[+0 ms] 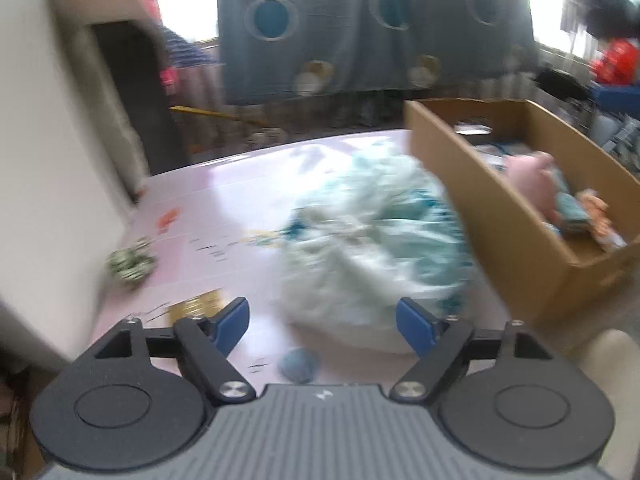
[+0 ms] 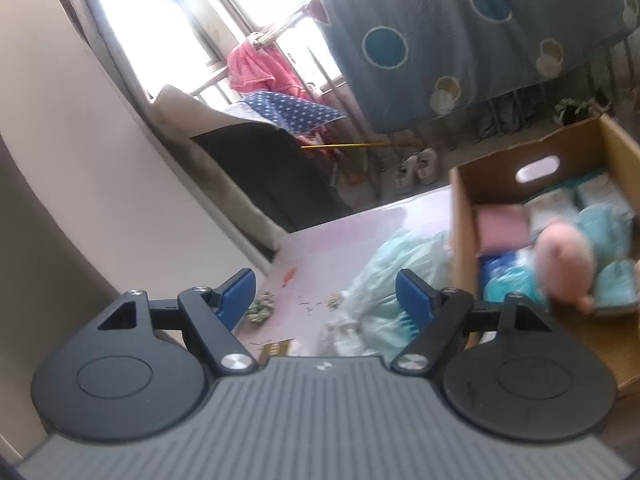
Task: Organize soft objects
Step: 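Move the open right tool back to the gold tissue pack, then close the right tool on the gold tissue pack and lift it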
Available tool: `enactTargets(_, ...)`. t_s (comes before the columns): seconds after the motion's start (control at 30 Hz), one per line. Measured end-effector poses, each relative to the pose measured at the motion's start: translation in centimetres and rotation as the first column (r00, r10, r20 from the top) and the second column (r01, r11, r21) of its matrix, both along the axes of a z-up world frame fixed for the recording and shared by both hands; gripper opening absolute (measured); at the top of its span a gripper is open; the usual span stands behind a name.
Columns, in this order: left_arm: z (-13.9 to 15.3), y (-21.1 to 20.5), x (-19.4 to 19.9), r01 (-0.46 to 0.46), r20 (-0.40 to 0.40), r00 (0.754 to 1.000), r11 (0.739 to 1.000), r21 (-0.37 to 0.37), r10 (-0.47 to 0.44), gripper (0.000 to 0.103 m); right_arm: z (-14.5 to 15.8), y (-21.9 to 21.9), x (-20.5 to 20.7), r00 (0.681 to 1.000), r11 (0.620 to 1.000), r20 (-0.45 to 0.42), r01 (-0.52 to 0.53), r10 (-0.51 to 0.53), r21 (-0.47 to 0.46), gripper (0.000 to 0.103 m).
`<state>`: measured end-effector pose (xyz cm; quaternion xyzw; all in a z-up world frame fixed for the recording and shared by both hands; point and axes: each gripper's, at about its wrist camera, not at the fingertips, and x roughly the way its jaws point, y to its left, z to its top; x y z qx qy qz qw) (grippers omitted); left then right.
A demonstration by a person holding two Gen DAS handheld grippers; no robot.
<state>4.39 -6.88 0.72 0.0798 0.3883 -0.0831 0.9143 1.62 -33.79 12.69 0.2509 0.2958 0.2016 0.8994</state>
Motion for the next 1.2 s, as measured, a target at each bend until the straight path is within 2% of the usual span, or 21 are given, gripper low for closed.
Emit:
enactTargets(0.13,-0.4,4.8,-0.4,-0.107,0.022,0.994,0.994,-0.023,0.107,0.083,-2.4,3.1,0.9,0.998,0.996,-0.024,-0.054,0.055,0.069,0.077)
enactTargets(0.27,-1.2,8.9,-0.6,-0.199,0.044,0.979,0.979,-0.052,0.201,0.083,-5.9,7.2,3.0,0.988,0.983,-0.085,-0.112,0.125,0.148,0.077)
enactTargets(0.43,-2.9,11.8,0.6,-0.234,0.034,0.971,0.969,-0.076,0.237,0.083,-10.8,13.2,6.6,0.961,0.965,-0.194,-0.154,0.196,0.211,0.075)
enactTargets(0.63,-5.8,13.4,2.1,-0.188,0.014,0.982,0.977,-0.098,0.191,0.080,-15.9,19.5,11.0,0.924,0.969,-0.319,-0.158,0.213,0.190,0.064)
enactTargets(0.7,-6.9,13.9,2.9,-0.170,0.000,0.985,0.979,-0.111,0.171,0.077,-17.3,21.5,12.5,0.912,0.973,-0.352,-0.159,0.210,0.167,0.058)
enactTargets(0.77,-8.0,14.3,4.0,-0.150,-0.027,0.989,0.982,-0.116,0.148,0.069,-18.7,23.4,13.9,0.903,0.978,-0.382,-0.157,0.198,0.135,0.053)
enactTargets(0.93,-10.2,15.2,6.6,-0.117,-0.078,0.991,0.986,-0.123,0.108,0.066,-21.6,26.8,16.9,0.889,0.986,-0.428,-0.154,0.165,0.060,0.052)
enactTargets(1.1,-11.7,15.4,8.2,-0.112,-0.115,0.989,0.982,-0.149,0.095,0.065,-23.0,28.3,18.4,0.883,0.989,-0.453,-0.148,0.124,-0.018,0.051)
enactTargets(1.2,-12.4,15.1,8.7,-0.102,-0.130,0.988,0.981,-0.162,0.081,0.057,-23.8,28.5,18.6,0.872,0.988,-0.472,-0.153,0.128,-0.015,0.049)
